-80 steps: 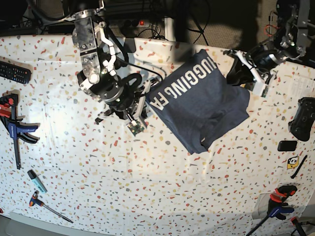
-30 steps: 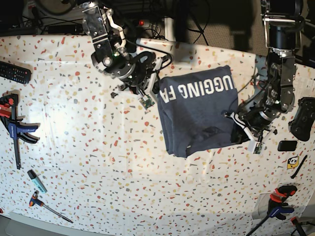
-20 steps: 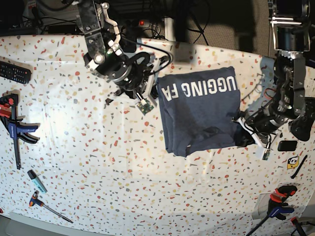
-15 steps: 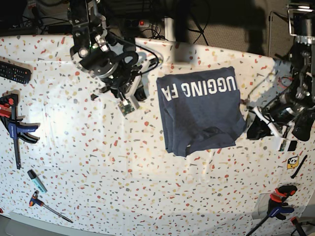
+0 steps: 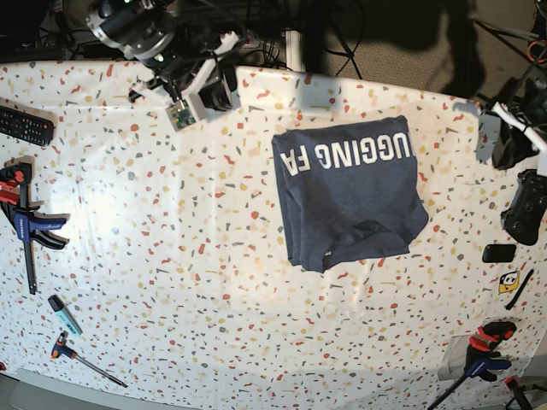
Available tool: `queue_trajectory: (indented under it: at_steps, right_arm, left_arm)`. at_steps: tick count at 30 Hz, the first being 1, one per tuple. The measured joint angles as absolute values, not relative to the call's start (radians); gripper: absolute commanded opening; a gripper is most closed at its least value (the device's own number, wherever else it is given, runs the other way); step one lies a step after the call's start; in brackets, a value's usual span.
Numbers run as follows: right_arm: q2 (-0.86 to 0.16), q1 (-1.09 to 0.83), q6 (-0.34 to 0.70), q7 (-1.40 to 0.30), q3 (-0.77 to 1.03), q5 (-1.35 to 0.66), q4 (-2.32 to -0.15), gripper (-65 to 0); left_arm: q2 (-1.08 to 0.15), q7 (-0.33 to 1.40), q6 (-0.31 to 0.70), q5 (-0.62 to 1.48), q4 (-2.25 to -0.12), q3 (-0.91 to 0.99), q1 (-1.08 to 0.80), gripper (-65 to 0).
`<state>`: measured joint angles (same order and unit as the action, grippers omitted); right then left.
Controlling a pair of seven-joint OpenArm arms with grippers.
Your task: Fold the T-shirt properly
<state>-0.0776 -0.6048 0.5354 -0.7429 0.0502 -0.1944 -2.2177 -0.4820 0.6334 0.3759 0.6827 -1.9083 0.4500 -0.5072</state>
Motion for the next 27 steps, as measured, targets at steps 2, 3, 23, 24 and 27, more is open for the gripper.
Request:
queue_trajectory:
  at_steps: [2, 3, 23, 24, 27]
  right_arm:
    - [-0.078, -0.659, 0.535, -0.742, 0.081, -0.214, -2.236, -65.0]
    - [-0.078, -0.684, 0.536, -0.738, 0.096, -0.216, -2.242, -65.0]
    - [-0.075, -1.045, 0.534, -0.817, 0.189, -0.284, -2.162, -65.0]
    - [-0.075, -1.041, 0.534, -0.816, 0.189, -0.285, -2.12, -65.0]
    - [-0.075, -1.0, 0.535, -0.801, 0.189, -0.286, -1.954, -65.0]
  left_arm:
    - [-0.485, 0.632, 0.373, 0.68, -1.919, 0.492, -0.568, -65.0]
    - [-0.484, 0.631, 0.373, 0.678, -1.92, 0.507, -0.598, -65.0]
    - [-0.309, 0.686, 0.632, 0.671, -1.801, 0.62, -0.881, -65.0]
    - [-0.302, 0.691, 0.64, 0.667, -1.762, 0.614, -0.879, -65.0]
    - [-0.29, 0.677, 0.667, 0.663, -1.626, 0.581, -0.861, -65.0]
